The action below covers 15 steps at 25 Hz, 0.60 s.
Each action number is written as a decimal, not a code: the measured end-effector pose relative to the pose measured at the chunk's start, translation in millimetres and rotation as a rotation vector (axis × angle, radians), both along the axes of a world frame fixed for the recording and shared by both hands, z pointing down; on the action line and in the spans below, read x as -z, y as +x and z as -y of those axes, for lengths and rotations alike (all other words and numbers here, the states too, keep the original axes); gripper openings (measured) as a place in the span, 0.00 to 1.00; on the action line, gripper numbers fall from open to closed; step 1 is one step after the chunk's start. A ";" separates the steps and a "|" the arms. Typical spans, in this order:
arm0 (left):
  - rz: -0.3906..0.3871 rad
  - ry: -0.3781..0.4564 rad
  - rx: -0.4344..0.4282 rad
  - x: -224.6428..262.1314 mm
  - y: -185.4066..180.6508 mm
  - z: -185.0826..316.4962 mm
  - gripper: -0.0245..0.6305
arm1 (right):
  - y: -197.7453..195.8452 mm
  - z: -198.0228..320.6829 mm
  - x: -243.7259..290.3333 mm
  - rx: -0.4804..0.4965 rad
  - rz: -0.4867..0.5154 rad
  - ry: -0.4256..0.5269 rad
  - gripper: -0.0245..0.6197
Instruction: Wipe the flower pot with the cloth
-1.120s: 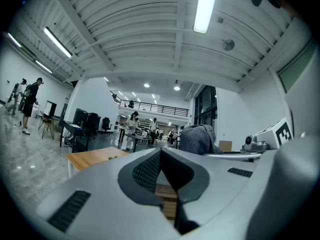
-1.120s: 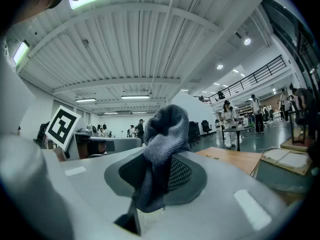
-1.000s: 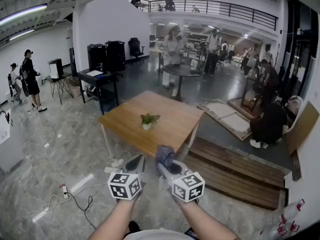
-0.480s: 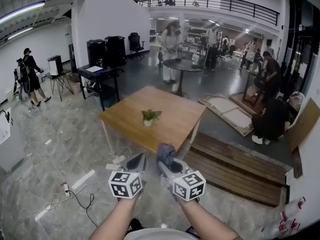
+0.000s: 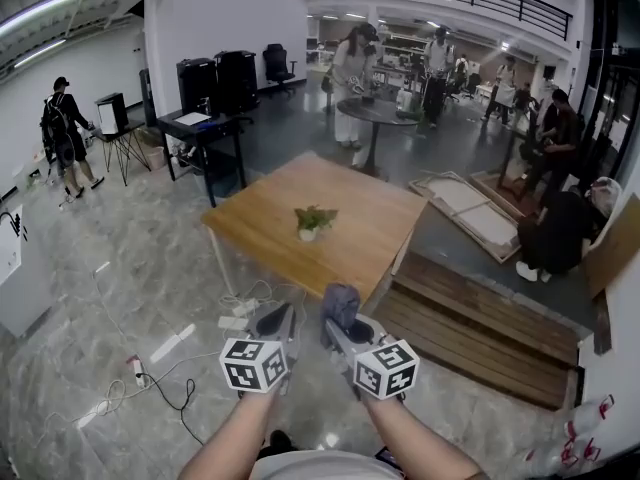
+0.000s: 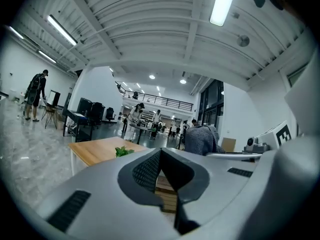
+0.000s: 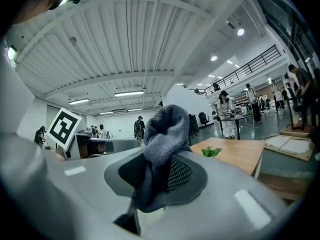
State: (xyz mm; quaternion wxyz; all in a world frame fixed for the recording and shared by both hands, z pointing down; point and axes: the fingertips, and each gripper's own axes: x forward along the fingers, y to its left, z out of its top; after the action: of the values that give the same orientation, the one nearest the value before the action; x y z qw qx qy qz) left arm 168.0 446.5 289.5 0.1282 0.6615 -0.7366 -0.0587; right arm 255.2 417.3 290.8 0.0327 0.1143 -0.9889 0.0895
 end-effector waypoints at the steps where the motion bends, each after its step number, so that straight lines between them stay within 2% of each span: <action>1: -0.005 -0.006 -0.001 -3.8 -11.3 5.0 0.05 | -10.8 5.3 -3.9 -0.002 -0.005 -0.007 0.16; 9: -0.019 -0.076 -0.078 -25.3 -93.8 50.6 0.05 | -96.9 44.9 -26.7 -0.046 -0.027 -0.071 0.16; 15: -0.031 -0.107 -0.117 -40.1 -136.1 94.2 0.05 | -134.7 83.5 -44.9 -0.086 -0.052 -0.102 0.16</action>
State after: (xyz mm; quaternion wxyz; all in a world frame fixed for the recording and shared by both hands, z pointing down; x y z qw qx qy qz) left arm 31.9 352.3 329.6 0.1778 0.6946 -0.6968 -0.0221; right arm 120.6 333.8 335.7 0.0601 0.1573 -0.9760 0.1382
